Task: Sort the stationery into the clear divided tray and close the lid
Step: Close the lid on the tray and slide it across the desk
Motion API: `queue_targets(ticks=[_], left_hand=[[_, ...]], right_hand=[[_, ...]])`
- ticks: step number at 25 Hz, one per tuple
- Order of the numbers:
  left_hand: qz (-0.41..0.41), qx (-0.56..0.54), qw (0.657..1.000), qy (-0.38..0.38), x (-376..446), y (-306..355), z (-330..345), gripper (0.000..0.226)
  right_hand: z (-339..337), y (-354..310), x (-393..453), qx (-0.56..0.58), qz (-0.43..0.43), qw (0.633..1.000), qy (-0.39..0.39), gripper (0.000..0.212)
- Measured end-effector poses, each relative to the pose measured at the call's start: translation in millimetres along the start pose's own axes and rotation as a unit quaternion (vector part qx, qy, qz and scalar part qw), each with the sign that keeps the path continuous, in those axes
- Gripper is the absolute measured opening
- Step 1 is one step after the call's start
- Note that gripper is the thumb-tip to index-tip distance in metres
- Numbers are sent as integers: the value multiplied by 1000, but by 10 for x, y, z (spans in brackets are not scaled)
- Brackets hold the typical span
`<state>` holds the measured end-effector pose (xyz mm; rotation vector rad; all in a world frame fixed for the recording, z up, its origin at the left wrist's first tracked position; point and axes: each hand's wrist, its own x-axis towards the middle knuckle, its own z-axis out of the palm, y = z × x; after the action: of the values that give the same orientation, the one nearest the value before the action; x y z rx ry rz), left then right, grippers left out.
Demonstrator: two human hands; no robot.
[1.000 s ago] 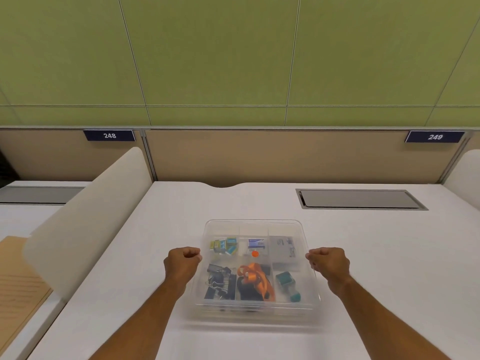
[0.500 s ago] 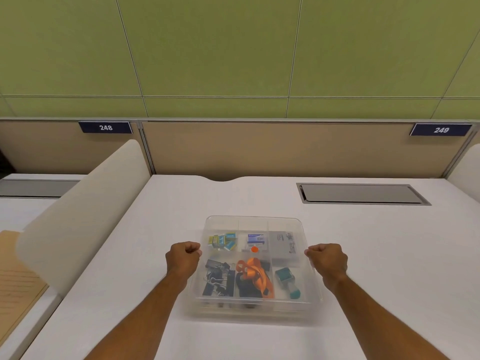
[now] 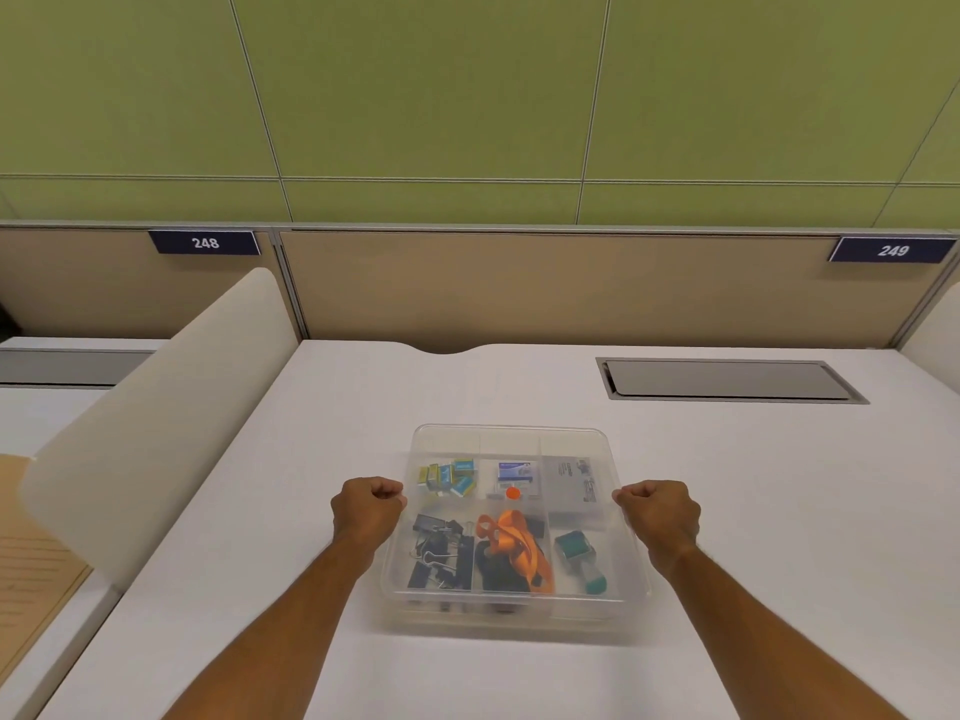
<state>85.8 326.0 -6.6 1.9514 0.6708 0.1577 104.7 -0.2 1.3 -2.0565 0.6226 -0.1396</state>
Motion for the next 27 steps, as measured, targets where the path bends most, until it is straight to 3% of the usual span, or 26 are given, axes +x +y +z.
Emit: queue_targets(ticks=[7, 11, 18, 27], left_hand=[[-26, 14, 999, -13, 77, 62, -3, 9], [-52, 12, 998, -22, 171, 85, 13, 8], [-69, -43, 996, -33, 489, 241, 154, 17], [-87, -70, 994, -15, 981, 451, 406, 27]], right_hand=[[18, 17, 21, -18, 3, 1000, 1, 19], [25, -40, 131, -23, 11, 1000, -8, 38], [164, -235, 469, 39, 10, 999, -16, 43], [418, -413, 882, 39, 32, 999, -14, 44]])
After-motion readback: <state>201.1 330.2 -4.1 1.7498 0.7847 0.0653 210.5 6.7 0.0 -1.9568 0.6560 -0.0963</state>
